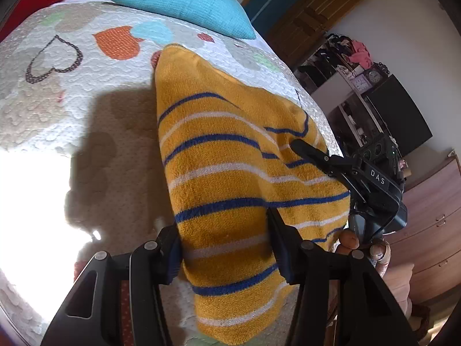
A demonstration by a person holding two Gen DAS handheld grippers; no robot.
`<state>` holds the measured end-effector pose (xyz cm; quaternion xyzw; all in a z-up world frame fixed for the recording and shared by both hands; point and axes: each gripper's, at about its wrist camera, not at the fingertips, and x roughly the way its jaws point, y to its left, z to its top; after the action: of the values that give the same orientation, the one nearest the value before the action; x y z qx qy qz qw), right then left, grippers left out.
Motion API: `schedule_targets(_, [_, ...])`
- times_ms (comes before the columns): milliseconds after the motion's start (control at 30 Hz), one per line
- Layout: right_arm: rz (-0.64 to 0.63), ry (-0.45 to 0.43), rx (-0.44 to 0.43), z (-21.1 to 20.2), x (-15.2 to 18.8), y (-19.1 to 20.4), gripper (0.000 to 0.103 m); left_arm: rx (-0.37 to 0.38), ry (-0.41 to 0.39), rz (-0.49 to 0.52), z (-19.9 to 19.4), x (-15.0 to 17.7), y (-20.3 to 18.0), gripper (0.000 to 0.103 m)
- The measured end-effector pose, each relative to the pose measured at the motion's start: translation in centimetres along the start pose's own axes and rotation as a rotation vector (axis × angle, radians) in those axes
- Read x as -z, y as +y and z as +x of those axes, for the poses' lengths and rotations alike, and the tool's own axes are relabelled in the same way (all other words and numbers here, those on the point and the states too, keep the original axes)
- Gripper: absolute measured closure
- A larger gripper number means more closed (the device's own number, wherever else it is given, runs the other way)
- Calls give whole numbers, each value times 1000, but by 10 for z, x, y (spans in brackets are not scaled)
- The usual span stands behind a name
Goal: Fold small clothes
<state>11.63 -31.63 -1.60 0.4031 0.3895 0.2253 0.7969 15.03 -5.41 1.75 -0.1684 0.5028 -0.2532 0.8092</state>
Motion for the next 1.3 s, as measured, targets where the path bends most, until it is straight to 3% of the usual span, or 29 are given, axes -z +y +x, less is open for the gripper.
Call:
schedule_targets(67, [-1, 11, -3, 8, 5, 0, 56, -18, 9, -25, 0, 2, 9, 51])
schedule_targets(100, [9, 3, 12, 10, 6, -4, 52, -31, 23, -38, 3, 4, 13, 47])
schedule_targets(233, [92, -34, 1, 1, 9, -25, 53, -58, 22, -52, 2, 17, 18, 33])
schedule_targets(333, [67, -70, 91, -21, 13, -20, 43, -116, -5, -34, -12, 30, 15, 29])
schedule_targets(400, [12, -108, 226, -39, 17, -8, 39, -178, -41, -7, -26, 39, 8, 29])
schedule_targets(500, [-145, -192, 407, -63, 28, 28, 39, -382, -153, 45, -52, 53, -9, 28])
schedule_targets(600, [-324, -243, 456, -70, 50, 73, 40, -572, -332, 129, -82, 69, -34, 23])
schedule_targets(667, [-424, -235, 454, -58, 67, 98, 44, -624, -466, 166, -105, 81, -50, 13])
schedule_targets(733, [-481, -180, 427, -37, 79, 111, 53, -622, -621, 192, -131, 96, -63, 3])
schedule_targets(800, [-486, -126, 432, -16, 89, 107, 54, -623, -756, 217, -156, 111, -73, 0])
schedule_targets(867, [-481, -120, 483, -2, 96, 97, 54, -620, -821, 235, -174, 121, -80, 0])
schedule_targets(1033, [-475, -131, 535, -13, 110, 89, 54, -617, -837, 237, -198, 136, -84, 0])
schedule_targets(1233, [-496, -120, 619, -37, 153, 90, 49, -518, -876, 186, -206, 155, -84, 0])
schedule_targets(1300, [-473, -133, 613, -51, 168, 89, 48, -469, -823, 171, -202, 154, -80, 0])
